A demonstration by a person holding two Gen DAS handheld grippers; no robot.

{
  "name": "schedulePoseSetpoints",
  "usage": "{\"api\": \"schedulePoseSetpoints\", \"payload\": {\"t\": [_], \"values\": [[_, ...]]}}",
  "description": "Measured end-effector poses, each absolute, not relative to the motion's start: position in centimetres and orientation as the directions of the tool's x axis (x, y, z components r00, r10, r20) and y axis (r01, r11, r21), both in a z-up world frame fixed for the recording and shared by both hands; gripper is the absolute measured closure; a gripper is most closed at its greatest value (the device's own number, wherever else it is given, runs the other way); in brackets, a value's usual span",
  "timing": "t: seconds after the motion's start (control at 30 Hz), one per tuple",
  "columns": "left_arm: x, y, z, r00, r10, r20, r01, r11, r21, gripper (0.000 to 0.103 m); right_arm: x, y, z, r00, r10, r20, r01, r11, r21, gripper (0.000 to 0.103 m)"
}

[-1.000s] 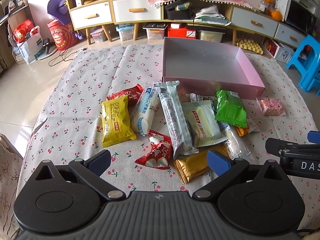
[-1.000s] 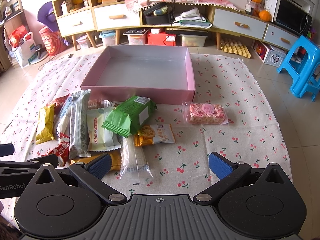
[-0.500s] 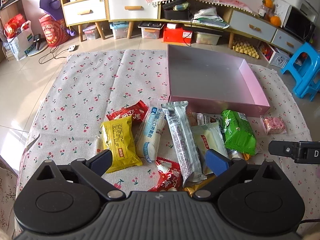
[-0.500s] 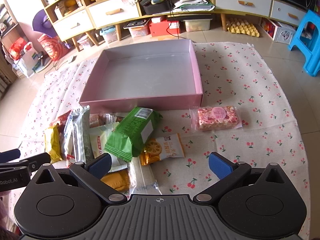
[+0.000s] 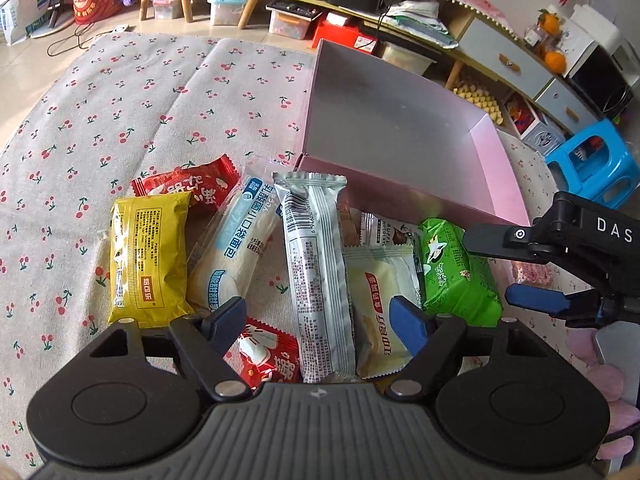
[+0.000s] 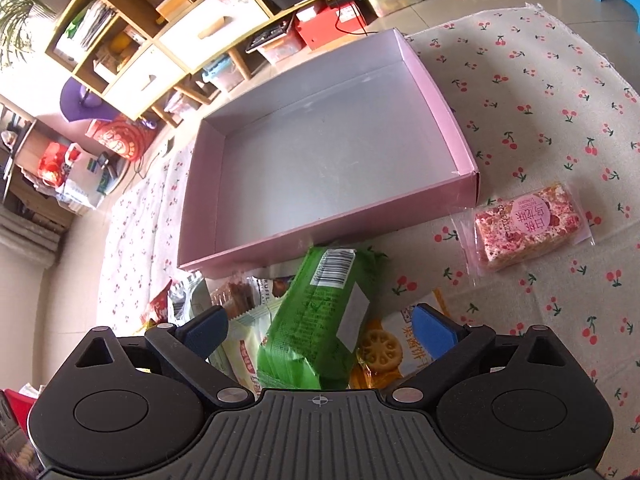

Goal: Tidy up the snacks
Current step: 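Grasp the silver snack bar with the left gripper while the right gripper grasps the green packet, then carry both snacks into the pink box and open both grippers to release them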

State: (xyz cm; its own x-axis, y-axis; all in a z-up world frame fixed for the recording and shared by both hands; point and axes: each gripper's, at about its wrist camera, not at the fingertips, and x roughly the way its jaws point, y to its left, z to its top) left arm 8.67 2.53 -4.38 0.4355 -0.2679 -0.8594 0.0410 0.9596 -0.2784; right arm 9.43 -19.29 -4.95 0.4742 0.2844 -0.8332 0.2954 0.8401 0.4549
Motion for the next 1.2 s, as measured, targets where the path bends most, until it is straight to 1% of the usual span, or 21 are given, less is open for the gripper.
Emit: {"api": "schedulePoseSetpoints", "payload": {"t": [0.17, 0.23, 0.3, 0.37, 0.43, 0.47, 0.5, 0.57, 0.6, 0.7, 1.2], "values": [[9.3, 2.1, -4.8, 0.429, -0.245, -0.870, 0.007, 0.963, -0.268, 0.038, 10.5, -18.6, -6.6, 0.436, 0.263, -0.861, 0.314, 0.852, 0.419, 0.015], [9.4, 1.9, -4.9, 0.432, -0.234, -0.871, 0.007, 0.967, -0.256, 0.041, 10.5, -18.2, -6.7, 0.436, 0.242, -0.867, 0.308, 0.865, 0.396, 0.016], [9.4, 1.9, -4.9, 0.434, -0.228, -0.872, 0.011, 0.969, -0.248, 0.046, 10.4, -17.8, -6.6, 0.434, 0.216, -0.874, 0.294, 0.884, 0.364, 0.019], [9.4, 1.9, -5.1, 0.437, -0.217, -0.873, 0.011, 0.972, -0.237, 0.051, 10.4, -17.7, -6.6, 0.438, 0.194, -0.878, 0.286, 0.896, 0.340, 0.025], [9.3, 2.1, -5.1, 0.442, -0.210, -0.872, 0.003, 0.973, -0.233, 0.052, 10.2, -17.8, -6.6, 0.440, 0.180, -0.880, 0.286, 0.901, 0.327, 0.030], [9.2, 2.2, -5.1, 0.445, -0.209, -0.871, 0.000, 0.972, -0.234, 0.057, 10.2, -17.9, -6.5, 0.441, 0.173, -0.881, 0.289, 0.902, 0.321, 0.035], [9.1, 2.3, -5.0, 0.447, -0.209, -0.870, -0.002, 0.972, -0.235, 0.063, 10.2, -18.0, -6.5, 0.441, 0.167, -0.882, 0.291, 0.903, 0.316, 0.043], [9.1, 2.5, -4.9, 0.451, -0.211, -0.867, -0.002, 0.971, -0.238, 0.068, 10.2, -18.0, -6.5, 0.441, 0.163, -0.882, 0.293, 0.903, 0.314, 0.056], [9.0, 2.6, -4.8, 0.452, -0.215, -0.866, 0.001, 0.971, -0.241, 0.072, 10.1, -18.1, -6.4, 0.442, 0.162, -0.882, 0.295, 0.903, 0.314, 0.057], [8.9, 2.7, -4.8, 0.447, -0.217, -0.868, 0.002, 0.970, -0.241, 0.075, 10.0, -18.2, -6.4, 0.446, 0.163, -0.880, 0.298, 0.900, 0.318, 0.058], [8.5, 4.2, -3.6, 0.445, -0.283, -0.850, 0.020, 0.952, -0.306, 0.077, 9.3, -18.6, -5.2, 0.466, 0.213, -0.859, 0.296, 0.877, 0.378, 0.058]]}}
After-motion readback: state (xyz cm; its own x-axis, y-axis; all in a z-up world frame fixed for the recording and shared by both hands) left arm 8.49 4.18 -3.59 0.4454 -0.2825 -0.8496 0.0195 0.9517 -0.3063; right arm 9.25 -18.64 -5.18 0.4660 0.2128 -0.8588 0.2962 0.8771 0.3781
